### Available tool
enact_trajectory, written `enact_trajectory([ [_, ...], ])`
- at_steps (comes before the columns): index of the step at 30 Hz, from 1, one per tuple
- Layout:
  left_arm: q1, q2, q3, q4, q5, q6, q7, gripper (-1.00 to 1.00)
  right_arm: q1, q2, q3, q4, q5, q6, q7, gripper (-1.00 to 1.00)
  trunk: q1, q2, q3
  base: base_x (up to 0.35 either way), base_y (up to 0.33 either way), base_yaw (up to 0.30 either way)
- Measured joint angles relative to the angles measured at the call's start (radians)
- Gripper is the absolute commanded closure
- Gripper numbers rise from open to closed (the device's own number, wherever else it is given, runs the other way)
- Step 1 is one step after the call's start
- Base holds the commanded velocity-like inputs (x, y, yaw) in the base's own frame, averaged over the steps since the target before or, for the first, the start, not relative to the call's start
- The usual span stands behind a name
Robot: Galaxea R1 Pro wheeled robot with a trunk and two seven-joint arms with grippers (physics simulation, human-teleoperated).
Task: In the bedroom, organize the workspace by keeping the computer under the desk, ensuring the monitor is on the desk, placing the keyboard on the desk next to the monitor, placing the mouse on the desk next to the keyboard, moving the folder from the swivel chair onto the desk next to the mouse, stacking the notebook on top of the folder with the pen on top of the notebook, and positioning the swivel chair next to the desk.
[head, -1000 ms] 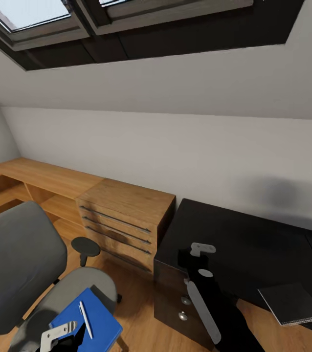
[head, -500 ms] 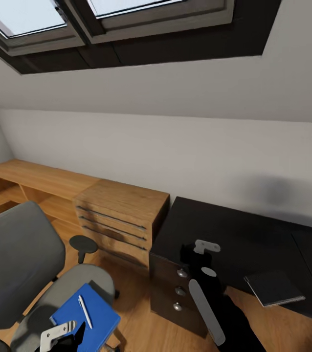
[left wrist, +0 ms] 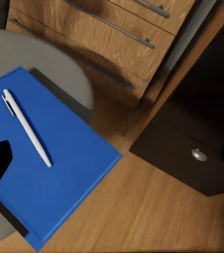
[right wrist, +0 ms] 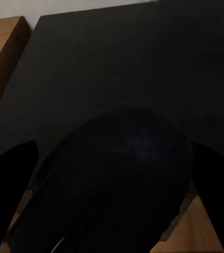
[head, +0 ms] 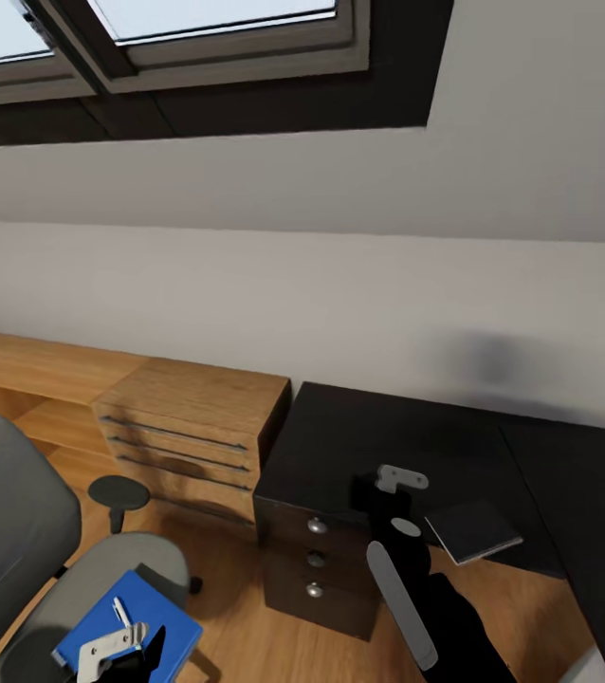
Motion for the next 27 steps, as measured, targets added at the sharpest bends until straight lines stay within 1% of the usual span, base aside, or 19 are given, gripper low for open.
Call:
enact_trajectory([
  [3,0.0,-0.003,-0.004,0.015,-0.001,0.003,0.001,-1.0,0.0,-0.003,-0.01,-0.011,0.0,0.003,-0.001,1.0,-0.012,0.021,0.011,0.0,0.0,-0.287],
  [5,0.0,-0.003,-0.019,0.056,-0.004,0.0,0.001,-1.0,0.001,-0.005,-0.02,-0.025,0.0,0.004,-0.002,1.0,-0.019,0.035,0.018,0.0,0.0,-0.287],
  [8,0.0,-0.002,-0.029,0.1,-0.012,-0.003,0.0,-1.0,0.006,-0.005,-0.025,-0.033,0.0,0.006,-0.003,1.0,-0.031,0.056,0.028,0.0,0.0,-0.287],
  [11,0.0,-0.002,-0.036,0.213,-0.021,-0.008,-0.002,-1.0,0.011,-0.005,-0.028,-0.046,-0.007,0.006,-0.004,1.0,-0.042,0.077,0.039,0.0,0.0,-0.281],
  [12,0.0,-0.001,-0.038,0.238,-0.022,-0.011,-0.002,-1.0,0.012,-0.005,-0.028,-0.05,-0.011,0.007,-0.004,1.0,-0.042,0.077,0.039,0.0,0.0,-0.15],
  [13,0.0,-0.001,-0.046,0.304,-0.022,-0.043,-0.003,-1.0,0.018,-0.005,-0.028,-0.059,-0.02,0.007,-0.004,1.0,-0.042,0.077,0.039,0.0,0.0,-0.096],
  [14,0.0,0.0,-0.051,0.346,-0.022,-0.086,-0.003,-1.0,0.025,-0.005,-0.028,-0.063,-0.025,0.007,-0.004,1.0,-0.042,0.077,0.039,0.0,0.0,-0.061],
  [15,0.0,0.0,-0.055,0.374,-0.022,-0.138,-0.004,-1.0,0.03,-0.005,-0.028,-0.064,-0.028,0.007,-0.004,1.0,-0.042,0.077,0.039,0.0,0.0,-0.049],
  [16,0.0,0.001,-0.056,0.385,-0.022,-0.164,-0.005,-1.0,0.032,-0.005,-0.028,-0.065,-0.028,0.007,-0.004,1.0,-0.042,0.077,0.039,0.0,0.0,-0.013],
  [17,0.0,0.001,-0.059,0.417,-0.02,-0.262,-0.005,-1.0,0.038,-0.004,-0.028,-0.067,-0.032,0.007,-0.005,1.0,-0.042,0.077,0.039,0.0,0.0,-0.01],
  [20,0.0,0.001,-0.061,0.436,-0.019,-0.3,-0.006,-1.0,0.04,-0.004,-0.027,-0.065,-0.033,0.004,-0.005,1.0,-0.042,0.078,0.039,-0.168,0.0,-0.003],
  [22,0.0,0.002,-0.062,0.445,-0.019,-0.302,-0.006,-1.0,0.041,-0.004,-0.027,-0.065,-0.032,0.002,-0.004,1.0,-0.042,0.077,0.039,-0.297,0.0,-0.021],
  [27,0.0,0.002,-0.062,0.459,-0.019,-0.304,-0.005,-1.0,0.041,-0.005,-0.029,-0.066,-0.032,0.001,-0.005,1.0,-0.042,0.077,0.043,-0.303,0.116,-0.191],
])
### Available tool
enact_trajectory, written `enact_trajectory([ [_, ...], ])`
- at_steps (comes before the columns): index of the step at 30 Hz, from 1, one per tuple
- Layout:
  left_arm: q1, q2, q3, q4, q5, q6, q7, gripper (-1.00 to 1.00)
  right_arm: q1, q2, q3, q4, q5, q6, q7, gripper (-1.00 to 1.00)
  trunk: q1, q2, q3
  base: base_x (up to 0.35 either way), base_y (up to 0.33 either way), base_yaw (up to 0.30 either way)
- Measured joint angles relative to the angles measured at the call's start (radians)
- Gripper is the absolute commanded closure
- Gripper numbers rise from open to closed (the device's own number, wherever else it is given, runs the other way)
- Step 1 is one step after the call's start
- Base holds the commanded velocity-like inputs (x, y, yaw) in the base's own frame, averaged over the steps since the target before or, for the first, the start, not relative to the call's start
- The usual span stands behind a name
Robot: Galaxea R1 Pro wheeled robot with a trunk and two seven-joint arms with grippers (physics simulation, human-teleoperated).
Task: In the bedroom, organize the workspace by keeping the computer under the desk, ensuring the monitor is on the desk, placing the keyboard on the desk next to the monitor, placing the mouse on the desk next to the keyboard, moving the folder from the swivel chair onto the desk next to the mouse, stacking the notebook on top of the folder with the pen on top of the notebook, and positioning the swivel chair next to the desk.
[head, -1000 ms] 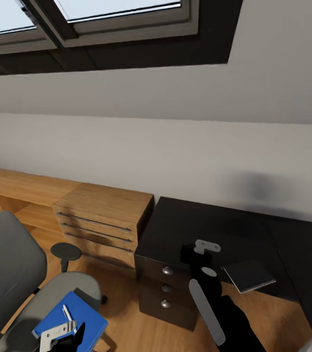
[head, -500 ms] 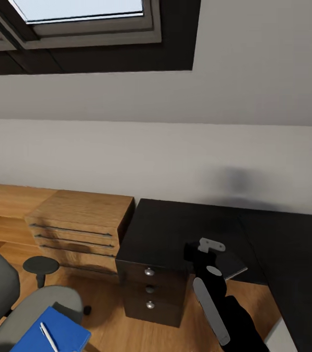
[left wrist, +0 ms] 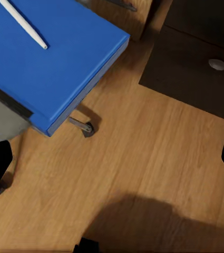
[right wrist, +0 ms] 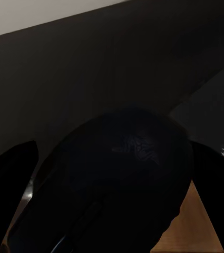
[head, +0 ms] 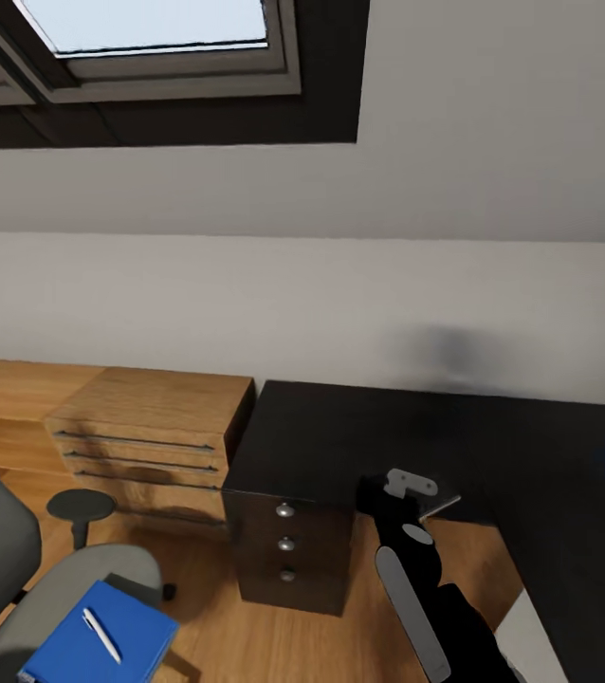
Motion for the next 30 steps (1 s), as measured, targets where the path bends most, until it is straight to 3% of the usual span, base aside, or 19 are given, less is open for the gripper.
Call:
enact_trajectory([
  [7,0.0,0.0,0.003,0.001,0.0,-0.002,0.001,-1.0,0.0,-0.002,-0.002,-0.001,0.0,0.003,0.0,1.0,0.0,0.0,0.006,-0.114,0.235,-0.247],
  [11,0.0,0.001,0.003,0.002,0.0,-0.003,0.001,-1.0,0.0,-0.02,-0.017,-0.002,-0.001,0.006,0.0,1.0,-0.001,0.0,0.009,-0.013,0.071,-0.263],
  [15,0.0,0.001,0.003,0.002,0.0,-0.003,0.001,-1.0,0.0,-0.04,-0.065,-0.003,-0.002,0.009,0.001,1.0,-0.001,0.0,0.012,-0.003,0.015,-0.269],
  [21,0.0,0.001,0.003,0.002,0.0,-0.003,0.001,-1.0,0.0,-0.043,-0.142,-0.002,-0.001,0.017,0.004,1.0,-0.001,0.0,0.016,0.0,0.003,-0.272],
  [25,0.0,0.001,0.004,0.002,0.001,-0.005,0.001,-1.0,0.0,-0.044,-0.234,-0.003,-0.001,0.023,0.004,1.0,-0.001,0.0,0.018,0.0,0.0,-0.274],
  [30,0.0,0.001,0.003,0.002,0.001,-0.005,0.002,-1.0,0.0,-0.045,-0.259,-0.001,0.001,0.02,0.006,1.0,-0.001,0.0,0.021,0.0,0.0,-0.274],
])
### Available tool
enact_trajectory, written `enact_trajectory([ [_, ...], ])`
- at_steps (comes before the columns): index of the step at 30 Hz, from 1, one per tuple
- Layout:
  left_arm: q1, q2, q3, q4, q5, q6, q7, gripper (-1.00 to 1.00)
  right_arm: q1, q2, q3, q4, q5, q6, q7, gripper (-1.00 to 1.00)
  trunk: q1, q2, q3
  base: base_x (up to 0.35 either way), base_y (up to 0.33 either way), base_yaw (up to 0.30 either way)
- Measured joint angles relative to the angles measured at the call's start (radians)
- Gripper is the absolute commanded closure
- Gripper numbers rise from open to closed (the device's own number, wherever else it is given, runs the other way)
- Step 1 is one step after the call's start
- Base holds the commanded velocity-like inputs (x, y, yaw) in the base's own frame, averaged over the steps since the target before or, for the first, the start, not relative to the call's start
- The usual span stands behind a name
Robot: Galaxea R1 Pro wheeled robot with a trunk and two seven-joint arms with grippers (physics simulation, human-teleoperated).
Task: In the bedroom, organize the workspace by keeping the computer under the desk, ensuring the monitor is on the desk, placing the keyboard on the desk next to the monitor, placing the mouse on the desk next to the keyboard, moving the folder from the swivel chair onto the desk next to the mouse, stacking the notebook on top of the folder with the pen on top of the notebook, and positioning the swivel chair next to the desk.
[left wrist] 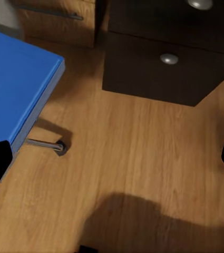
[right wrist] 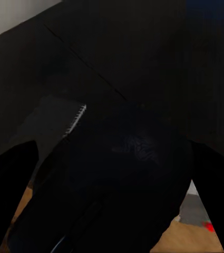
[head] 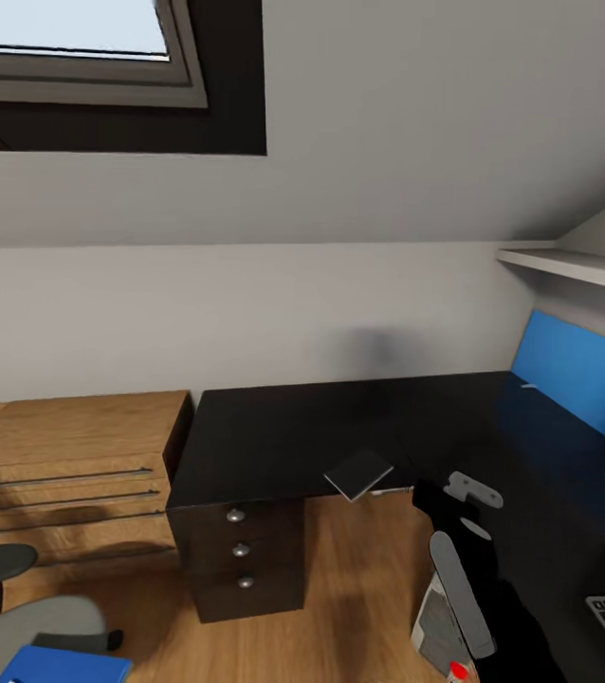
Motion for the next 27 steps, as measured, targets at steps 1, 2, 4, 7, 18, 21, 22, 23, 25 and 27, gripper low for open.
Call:
enact_trajectory([
  [1,0.0,0.0,0.0,0.0,0.0,0.0,0.0,-1.0,0.0,-0.002,-0.025,0.001,0.0,0.0,0.002,1.0,0.0,0.0,0.001,0.0,0.0,-0.274],
  [2,0.0,0.0,0.0,0.0,0.0,0.0,0.0,-1.0,0.0,-0.004,-0.043,0.002,-0.001,0.0,0.001,1.0,0.0,0.0,0.001,0.0,0.0,-0.275],
  [4,0.0,-0.001,-0.001,0.0,-0.001,0.0,0.0,-1.0,0.0,-0.025,-0.093,0.014,0.0,-0.002,0.006,1.0,0.0,0.0,0.002,0.0,0.0,-0.275],
  [7,0.0,-0.001,-0.001,0.0,0.0,0.001,0.0,-1.0,-0.006,-0.072,-0.124,0.107,-0.001,-0.024,0.012,1.0,0.0,0.0,0.004,0.0,0.0,-0.275],
  [18,0.0,-0.003,-0.003,0.024,0.001,0.002,0.002,-1.0,-0.091,-0.168,-0.135,0.434,0.004,-0.232,0.014,1.0,0.0,0.0,0.011,0.0,0.0,-0.275],
  [21,0.0,-0.003,-0.002,0.027,0.0,0.002,0.002,-1.0,-0.128,-0.175,-0.134,0.51,0.005,-0.271,0.017,1.0,0.0,0.0,0.013,0.0,0.0,-0.275],
  [22,0.0,-0.003,-0.002,0.027,0.0,0.002,0.002,-1.0,-0.135,-0.175,-0.134,0.523,0.005,-0.277,0.018,1.0,0.0,0.0,0.013,0.0,0.0,-0.27],
  [23,0.0,-0.003,-0.002,0.027,0.0,0.002,0.002,-1.0,-0.14,-0.176,-0.134,0.532,0.005,-0.281,0.019,1.0,0.0,0.0,0.014,0.0,0.0,-0.249],
  [25,0.0,-0.003,-0.003,0.027,0.0,0.002,0.002,-1.0,-0.144,-0.176,-0.132,0.539,0.006,-0.285,0.02,1.0,0.0,0.0,0.014,0.0,0.0,-0.153],
  [27,0.0,-0.003,-0.003,0.027,0.0,0.002,0.002,-1.0,-0.146,-0.176,-0.13,0.543,0.006,-0.287,0.02,1.0,0.0,0.0,0.015,0.0,0.0,-0.066],
])
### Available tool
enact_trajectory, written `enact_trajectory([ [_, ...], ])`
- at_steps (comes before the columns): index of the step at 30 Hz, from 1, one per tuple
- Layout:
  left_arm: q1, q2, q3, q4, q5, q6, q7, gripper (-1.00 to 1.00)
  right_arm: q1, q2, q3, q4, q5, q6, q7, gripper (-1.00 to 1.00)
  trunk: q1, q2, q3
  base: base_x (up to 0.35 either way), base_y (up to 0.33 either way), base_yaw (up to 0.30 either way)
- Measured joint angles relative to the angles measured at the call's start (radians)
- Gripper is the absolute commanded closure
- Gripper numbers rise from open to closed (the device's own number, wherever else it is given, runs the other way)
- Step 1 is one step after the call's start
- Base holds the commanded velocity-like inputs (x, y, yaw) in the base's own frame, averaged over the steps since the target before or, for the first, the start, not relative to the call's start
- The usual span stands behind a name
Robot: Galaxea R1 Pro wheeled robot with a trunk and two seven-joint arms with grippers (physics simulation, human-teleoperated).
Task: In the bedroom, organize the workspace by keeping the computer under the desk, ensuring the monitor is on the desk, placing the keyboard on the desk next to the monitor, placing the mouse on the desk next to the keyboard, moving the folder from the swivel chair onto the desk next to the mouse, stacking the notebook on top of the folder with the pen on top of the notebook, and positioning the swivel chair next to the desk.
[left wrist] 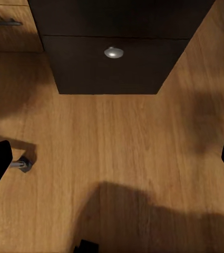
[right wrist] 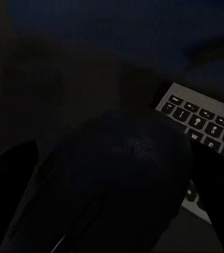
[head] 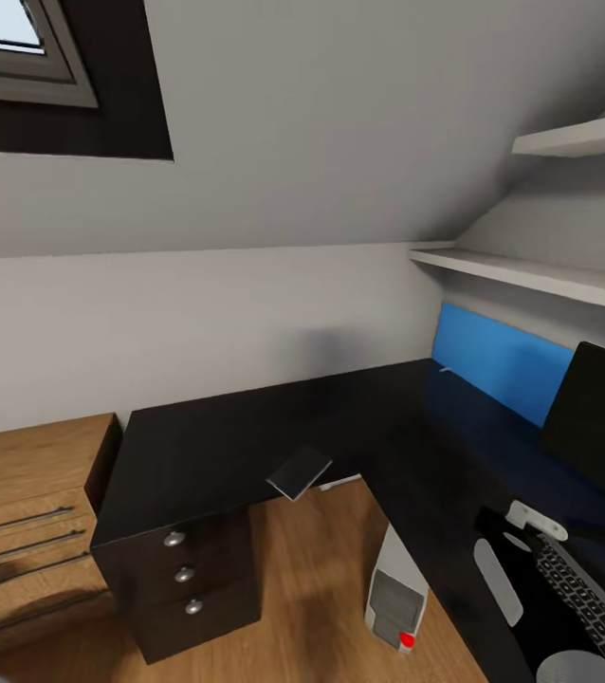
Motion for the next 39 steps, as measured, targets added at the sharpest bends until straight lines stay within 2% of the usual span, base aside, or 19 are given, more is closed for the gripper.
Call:
enact_trajectory([
  [5,0.0,0.0,0.0,0.0,0.0,0.0,-0.001,-1.0,-0.003,0.001,0.007,0.002,0.001,-0.002,0.002,1.0,0.0,0.0,0.0,0.046,0.0,-0.008],
  [13,0.0,0.0,0.0,0.001,0.0,0.0,-0.001,-1.0,-0.002,0.001,0.008,0.004,0.002,-0.005,0.007,1.0,-0.001,0.0,0.0,0.287,0.0,0.0],
  [16,0.0,0.0,0.0,0.001,0.0,0.0,-0.001,-1.0,-0.003,0.001,0.008,0.007,0.003,-0.03,0.011,1.0,-0.001,0.0,0.0,0.308,0.0,0.0],
  [19,0.0,0.0,0.0,0.002,0.0,0.0,-0.001,-1.0,-0.003,0.001,0.013,0.029,0.025,-0.063,0.036,1.0,-0.001,0.0,0.0,0.317,0.0,0.0],
  [24,0.0,0.0,-0.001,0.002,0.0,0.0,-0.002,-1.0,-0.004,0.001,0.016,0.069,0.071,-0.079,0.064,1.0,-0.001,0.0,0.0,0.295,0.0,0.0],
  [26,0.0,0.0,-0.001,0.002,0.0,0.0,-0.002,-1.0,-0.011,0.001,0.016,0.102,0.086,-0.106,0.068,1.0,0.0,0.0,0.0,0.128,0.0,0.0],
  [29,0.0,-0.001,-0.002,0.002,0.0,0.0,-0.002,-1.0,-0.06,0.0,0.016,0.224,0.12,-0.184,0.079,1.0,0.0,0.0,0.0,0.038,0.0,0.0],
  [33,0.0,-0.002,-0.002,0.001,-0.002,0.0,-0.002,-1.0,-0.143,-0.005,0.016,0.402,0.154,-0.269,0.136,1.0,0.0,0.0,0.0,0.01,0.0,0.0],
  [36,0.0,-0.002,-0.002,0.0,-0.002,0.0,-0.002,-1.0,-0.189,-0.024,0.015,0.515,0.162,-0.338,0.176,1.0,0.0,0.0,0.0,0.003,0.0,0.0],
  [39,0.0,-0.002,-0.002,0.0,-0.001,-0.001,-0.002,-1.0,-0.211,-0.047,0.015,0.574,0.165,-0.377,0.195,1.0,0.0,0.0,0.0,0.0,0.0,0.0],
])
